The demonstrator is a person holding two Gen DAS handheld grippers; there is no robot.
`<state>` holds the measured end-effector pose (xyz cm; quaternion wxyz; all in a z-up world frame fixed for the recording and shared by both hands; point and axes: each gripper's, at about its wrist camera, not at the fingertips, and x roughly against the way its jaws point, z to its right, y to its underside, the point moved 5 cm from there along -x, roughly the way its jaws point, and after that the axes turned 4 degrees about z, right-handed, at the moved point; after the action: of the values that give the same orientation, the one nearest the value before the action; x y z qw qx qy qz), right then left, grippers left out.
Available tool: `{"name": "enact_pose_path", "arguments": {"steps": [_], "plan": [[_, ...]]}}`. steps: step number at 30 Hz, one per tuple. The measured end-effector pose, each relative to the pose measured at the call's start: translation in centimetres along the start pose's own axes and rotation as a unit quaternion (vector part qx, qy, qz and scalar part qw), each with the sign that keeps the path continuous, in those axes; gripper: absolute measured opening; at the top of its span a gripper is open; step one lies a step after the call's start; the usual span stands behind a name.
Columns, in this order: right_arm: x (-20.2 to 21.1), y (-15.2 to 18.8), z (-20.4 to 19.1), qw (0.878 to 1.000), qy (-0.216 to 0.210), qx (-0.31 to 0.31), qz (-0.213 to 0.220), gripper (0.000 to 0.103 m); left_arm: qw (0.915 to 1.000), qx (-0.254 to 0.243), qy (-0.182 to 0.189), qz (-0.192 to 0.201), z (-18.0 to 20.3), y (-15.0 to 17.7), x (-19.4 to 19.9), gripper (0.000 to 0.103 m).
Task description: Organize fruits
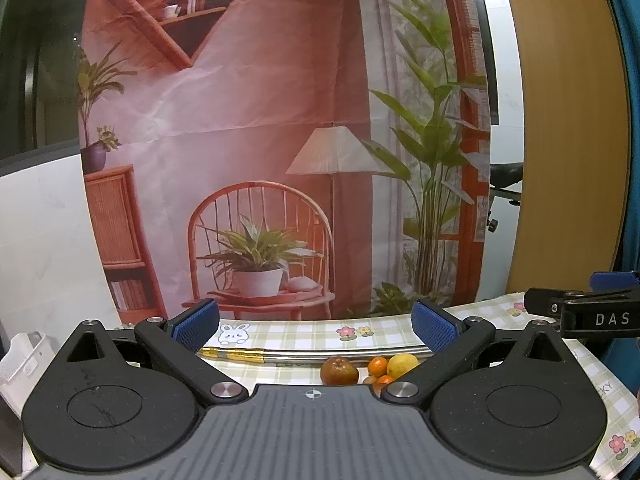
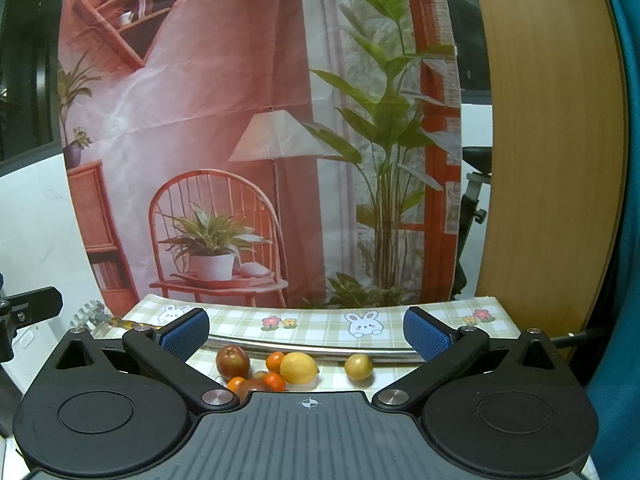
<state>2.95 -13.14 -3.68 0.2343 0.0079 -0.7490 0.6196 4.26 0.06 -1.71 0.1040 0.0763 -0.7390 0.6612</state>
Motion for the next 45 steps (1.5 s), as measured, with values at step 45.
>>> {"name": "enact_pose_path", "arguments": {"steps": [45], "plan": [[-0.1, -0.11, -0.01, 1.0, 0.0, -0.001, -0.001, 0.103, 0.9997, 0.006, -0.02, -0.01, -0.26, -0.07, -0.32, 0.103]]}}
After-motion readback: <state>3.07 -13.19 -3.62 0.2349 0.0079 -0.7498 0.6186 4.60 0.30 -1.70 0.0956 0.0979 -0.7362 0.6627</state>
